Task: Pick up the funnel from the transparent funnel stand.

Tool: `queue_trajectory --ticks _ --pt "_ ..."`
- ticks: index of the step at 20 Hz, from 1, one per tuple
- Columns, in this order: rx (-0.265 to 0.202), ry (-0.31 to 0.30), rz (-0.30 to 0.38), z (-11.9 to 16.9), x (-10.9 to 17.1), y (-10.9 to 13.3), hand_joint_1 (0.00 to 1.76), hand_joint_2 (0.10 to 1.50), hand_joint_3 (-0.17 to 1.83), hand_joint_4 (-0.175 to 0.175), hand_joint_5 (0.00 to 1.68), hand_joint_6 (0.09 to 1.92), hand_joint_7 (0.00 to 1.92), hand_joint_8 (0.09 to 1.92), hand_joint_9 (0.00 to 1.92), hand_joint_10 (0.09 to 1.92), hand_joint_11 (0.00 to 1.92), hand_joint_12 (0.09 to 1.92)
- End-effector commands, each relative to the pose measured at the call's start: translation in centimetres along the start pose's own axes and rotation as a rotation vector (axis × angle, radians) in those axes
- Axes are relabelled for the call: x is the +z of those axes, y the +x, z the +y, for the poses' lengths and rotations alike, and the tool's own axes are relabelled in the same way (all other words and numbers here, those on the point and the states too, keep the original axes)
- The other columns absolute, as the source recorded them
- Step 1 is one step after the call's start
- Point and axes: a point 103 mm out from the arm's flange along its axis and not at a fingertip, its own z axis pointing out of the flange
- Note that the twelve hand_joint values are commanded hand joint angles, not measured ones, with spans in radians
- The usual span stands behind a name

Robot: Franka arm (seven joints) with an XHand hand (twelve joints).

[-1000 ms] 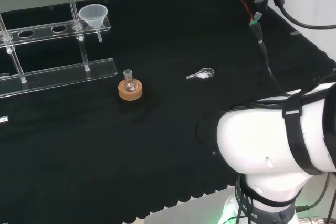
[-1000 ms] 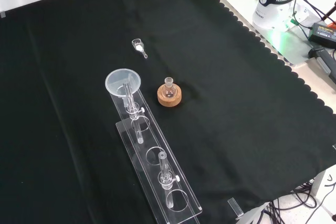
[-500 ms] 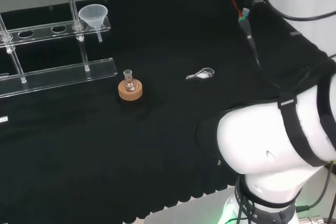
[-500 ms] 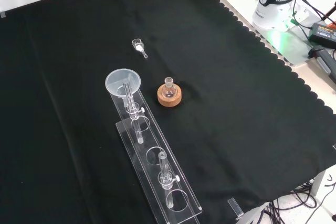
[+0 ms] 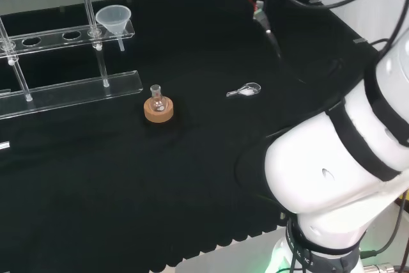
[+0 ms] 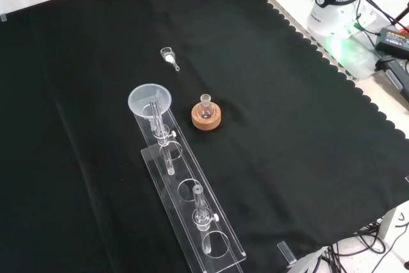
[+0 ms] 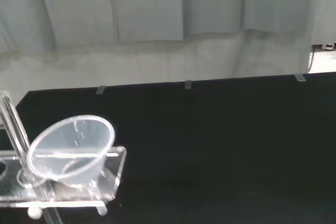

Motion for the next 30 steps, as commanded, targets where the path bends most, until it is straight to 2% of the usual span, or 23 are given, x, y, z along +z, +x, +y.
queue_trajectory --ticks 1,8,21,30 --pt "-0.010 -0.019 0.032 4.0 2.5 4.5 0.12 0.89 0.04 0.050 0.00 0.09 0.00 0.09 0.00 0.09 0.00 0.73" --pt "-0.049 0.070 -0.008 5.2 6.4 6.5 0.12 0.89 0.04 0.048 0.00 0.09 0.00 0.09 0.00 0.09 0.00 0.74" --pt "-0.084 0.149 -0.011 6.1 10.2 7.5 0.12 0.89 0.04 0.048 0.00 0.09 0.00 0.09 0.00 0.09 0.00 0.75" --pt "-0.096 0.216 -0.036 7.5 14.3 8.4 0.13 0.90 0.04 0.048 0.00 0.09 0.00 0.09 0.00 0.09 0.00 0.75"
